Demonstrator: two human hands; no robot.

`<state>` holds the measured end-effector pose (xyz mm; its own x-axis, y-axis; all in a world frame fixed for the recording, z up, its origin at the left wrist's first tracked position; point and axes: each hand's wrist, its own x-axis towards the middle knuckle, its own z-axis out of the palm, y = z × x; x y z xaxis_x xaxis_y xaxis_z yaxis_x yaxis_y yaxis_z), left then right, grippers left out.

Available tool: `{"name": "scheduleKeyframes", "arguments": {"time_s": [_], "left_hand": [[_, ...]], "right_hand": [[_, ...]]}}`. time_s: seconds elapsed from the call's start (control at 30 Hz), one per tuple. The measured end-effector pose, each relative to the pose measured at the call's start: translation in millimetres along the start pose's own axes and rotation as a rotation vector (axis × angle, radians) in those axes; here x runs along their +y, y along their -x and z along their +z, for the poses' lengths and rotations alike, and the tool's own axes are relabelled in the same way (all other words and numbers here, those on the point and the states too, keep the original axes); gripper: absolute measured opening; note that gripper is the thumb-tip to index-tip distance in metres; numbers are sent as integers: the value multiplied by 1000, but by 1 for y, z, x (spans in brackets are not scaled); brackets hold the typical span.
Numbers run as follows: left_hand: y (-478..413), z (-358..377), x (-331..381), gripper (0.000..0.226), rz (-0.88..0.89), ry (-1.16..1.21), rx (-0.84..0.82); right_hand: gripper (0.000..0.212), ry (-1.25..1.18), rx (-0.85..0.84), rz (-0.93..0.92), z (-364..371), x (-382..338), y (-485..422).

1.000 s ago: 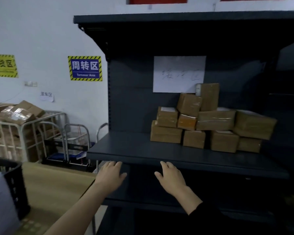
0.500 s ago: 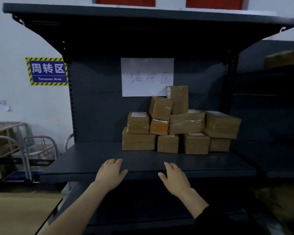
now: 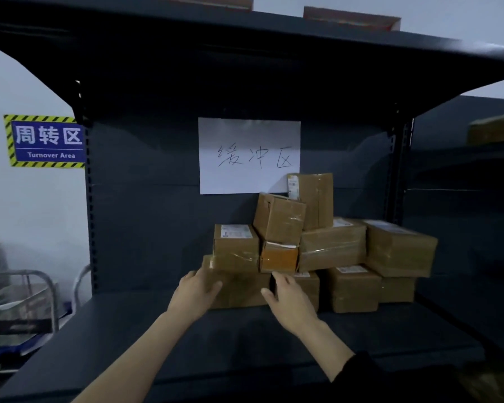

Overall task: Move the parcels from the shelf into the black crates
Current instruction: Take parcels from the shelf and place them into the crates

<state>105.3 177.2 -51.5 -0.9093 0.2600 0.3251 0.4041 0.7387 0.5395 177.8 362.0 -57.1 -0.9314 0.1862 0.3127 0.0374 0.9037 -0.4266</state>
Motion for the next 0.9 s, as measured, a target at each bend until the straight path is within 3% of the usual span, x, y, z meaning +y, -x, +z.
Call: {"name": "scheduleKeyframes", "arguments": {"time_s": [0.23, 0.53, 0.63, 0.73, 0.83, 0.9], "left_hand": [[-72, -6, 3, 59, -173, 417, -5], [-109, 3, 4, 47, -269, 769, -84], [-98, 6, 5, 44, -238, 773, -58], [-70, 7, 3, 40, -147, 815, 3], [-43, 8, -8, 39, -70, 842, 66], [-31, 5, -20, 42, -55, 845, 123]], "right_hand": [[52, -133, 129, -1, -5, -30, -65], [55, -225, 185, 19, 12, -36, -94], [58, -361, 241, 52, 21, -34, -91], [50, -577, 169, 100, 25, -31, -83], [32, -595, 97, 11, 31, -33, -74], [33, -600, 98, -41, 36, -40, -69]]}}
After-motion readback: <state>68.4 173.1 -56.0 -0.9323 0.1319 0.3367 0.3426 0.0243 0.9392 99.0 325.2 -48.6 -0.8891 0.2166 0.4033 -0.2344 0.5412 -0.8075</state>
